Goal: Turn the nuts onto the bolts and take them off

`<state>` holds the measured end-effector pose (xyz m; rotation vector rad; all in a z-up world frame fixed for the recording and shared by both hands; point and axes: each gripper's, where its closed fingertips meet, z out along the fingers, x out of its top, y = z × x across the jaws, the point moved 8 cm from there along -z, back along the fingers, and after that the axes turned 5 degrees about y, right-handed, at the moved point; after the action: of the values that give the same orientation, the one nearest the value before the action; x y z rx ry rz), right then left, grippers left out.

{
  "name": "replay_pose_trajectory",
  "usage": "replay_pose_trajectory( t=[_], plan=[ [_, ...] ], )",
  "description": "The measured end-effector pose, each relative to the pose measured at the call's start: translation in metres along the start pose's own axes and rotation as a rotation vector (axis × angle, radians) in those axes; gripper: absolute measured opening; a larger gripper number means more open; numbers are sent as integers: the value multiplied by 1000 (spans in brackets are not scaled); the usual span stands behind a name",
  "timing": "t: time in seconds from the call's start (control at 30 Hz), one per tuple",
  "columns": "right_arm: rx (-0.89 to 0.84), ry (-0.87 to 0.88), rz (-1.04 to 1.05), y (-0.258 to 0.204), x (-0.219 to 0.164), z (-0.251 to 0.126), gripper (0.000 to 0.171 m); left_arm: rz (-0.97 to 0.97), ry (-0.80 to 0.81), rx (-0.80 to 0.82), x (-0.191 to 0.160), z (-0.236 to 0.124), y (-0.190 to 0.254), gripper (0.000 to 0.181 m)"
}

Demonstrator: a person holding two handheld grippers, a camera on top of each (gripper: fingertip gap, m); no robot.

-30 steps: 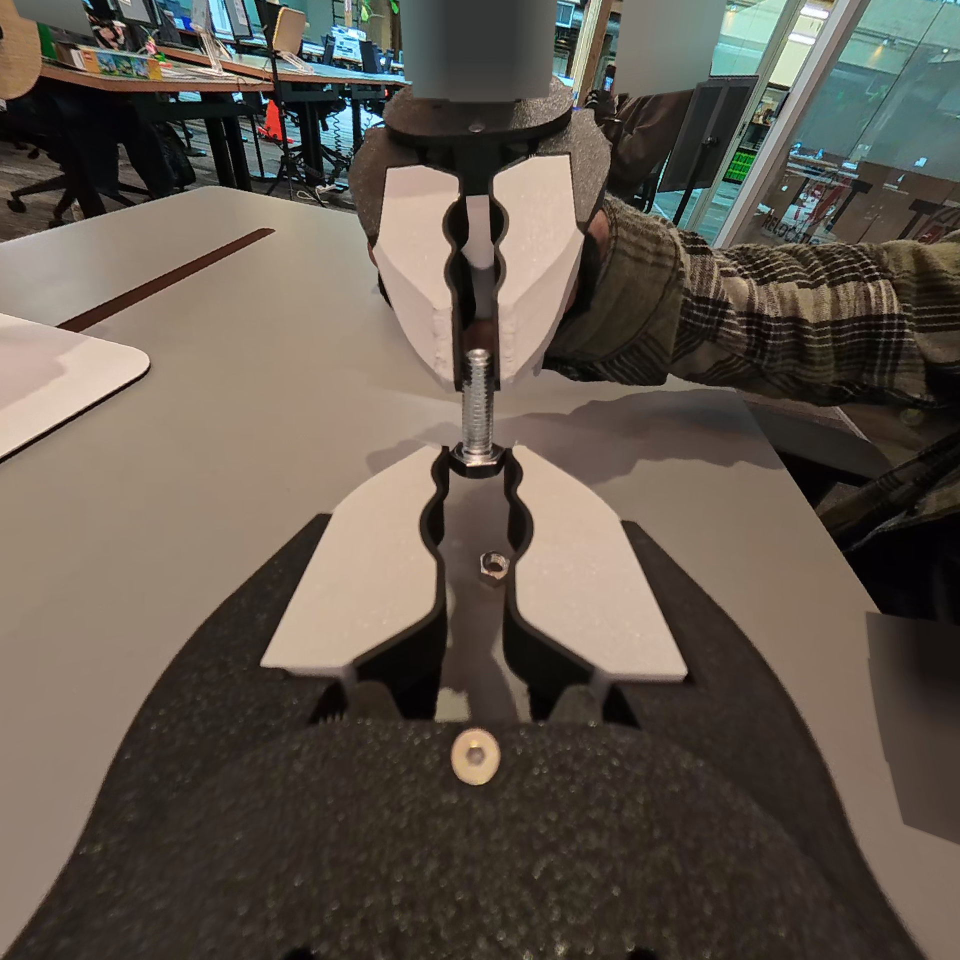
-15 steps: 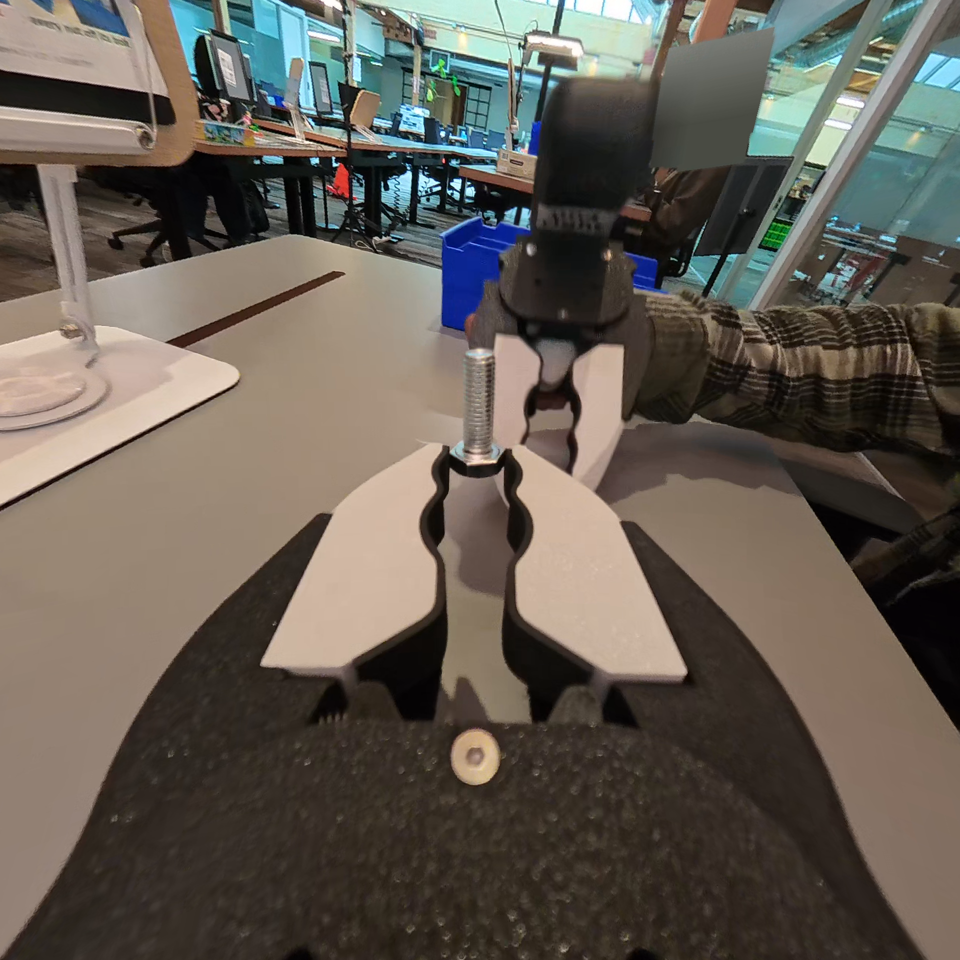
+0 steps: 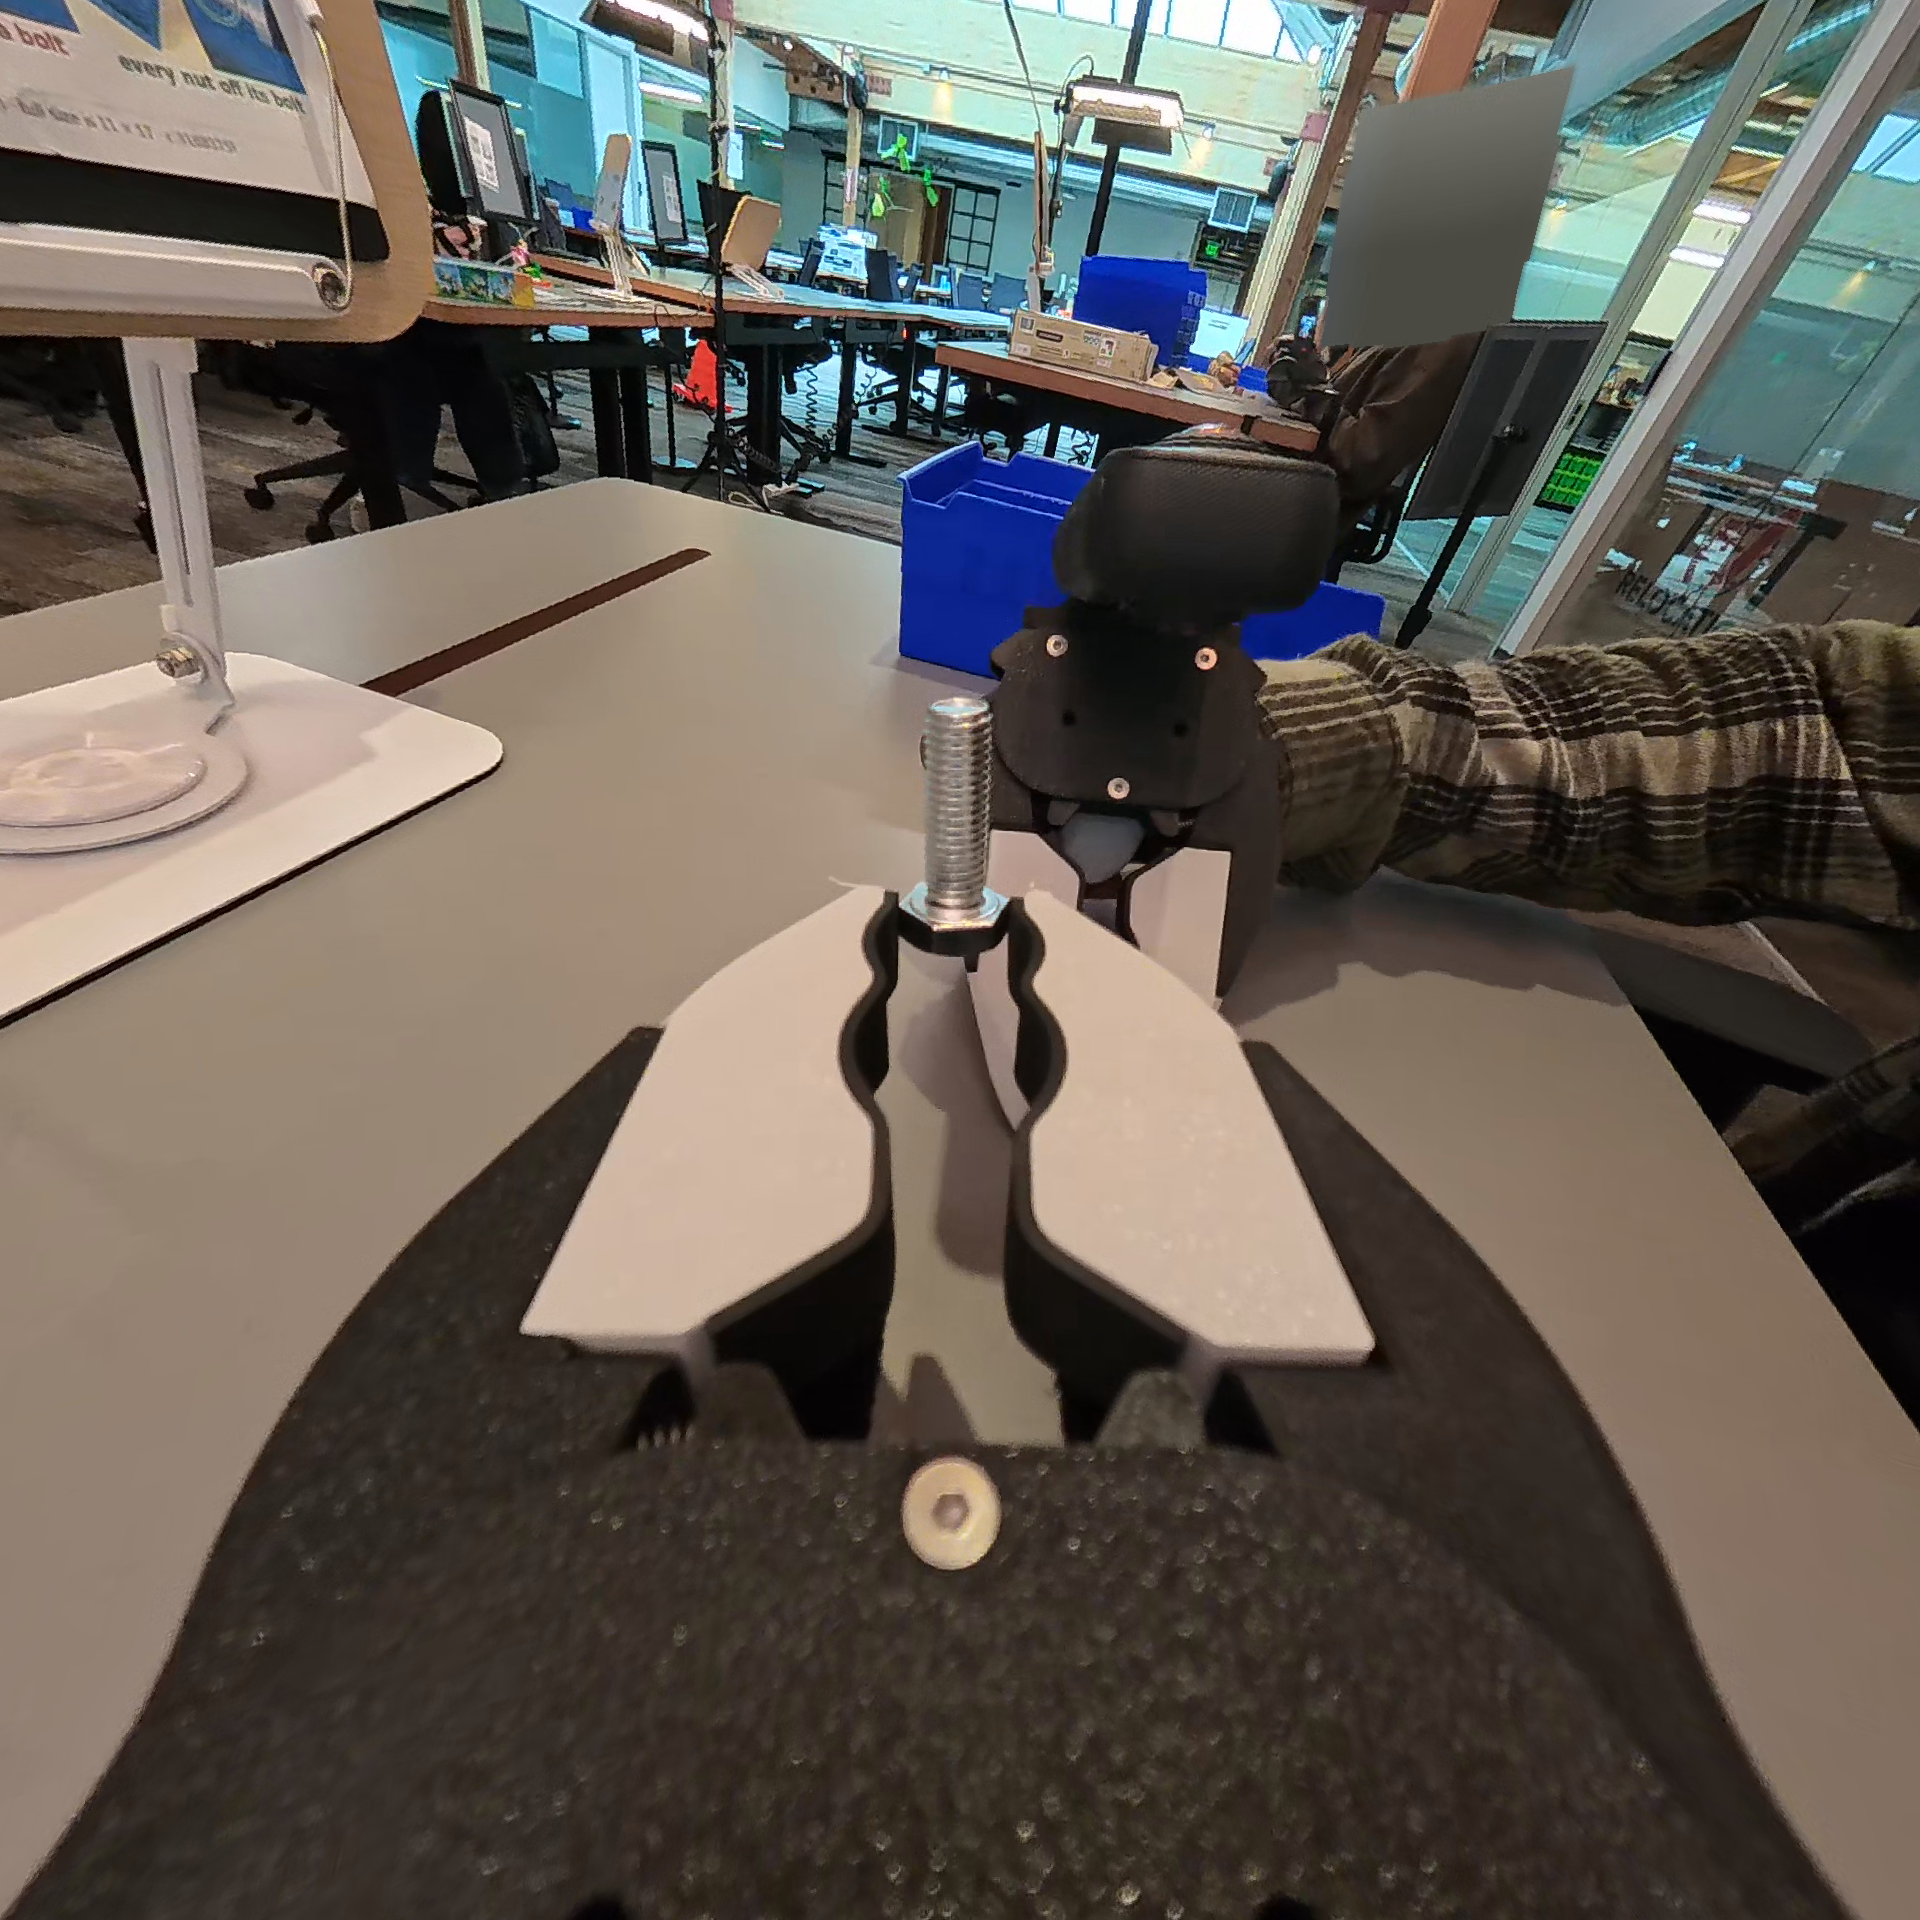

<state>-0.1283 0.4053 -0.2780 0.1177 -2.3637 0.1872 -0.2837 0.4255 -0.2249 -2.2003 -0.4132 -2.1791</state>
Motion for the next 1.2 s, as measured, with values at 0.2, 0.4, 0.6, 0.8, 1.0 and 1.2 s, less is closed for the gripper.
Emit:
replay_pose_trajectory(
  t=[0.2, 0.4, 0.6, 0.8, 1.0, 1.2],
  plan=[
    [-25, 127, 50, 1, 13, -33, 17, 20, 6, -10, -1, 4, 4, 20],
    [-100, 197, -49, -4, 77, -118, 17, 73, 6, -49, -2, 13, 17, 19],
    [-31, 68, -103, 0, 109, -112, 17, 99, 11, -72, -2, 19, 27, 20],
    [7, -27, -127, 3, 119, -98, 17, 110, 11, -72, -1, 20, 28, 20],
    [19, -53, -111, 4, 121, -92, 17, 123, 13, -62, 0, 19, 29, 20],
    [30, -10, -64, 5, 122, -94, 17, 140, 27, -53, 1, 18, 30, 20]
  ],
)
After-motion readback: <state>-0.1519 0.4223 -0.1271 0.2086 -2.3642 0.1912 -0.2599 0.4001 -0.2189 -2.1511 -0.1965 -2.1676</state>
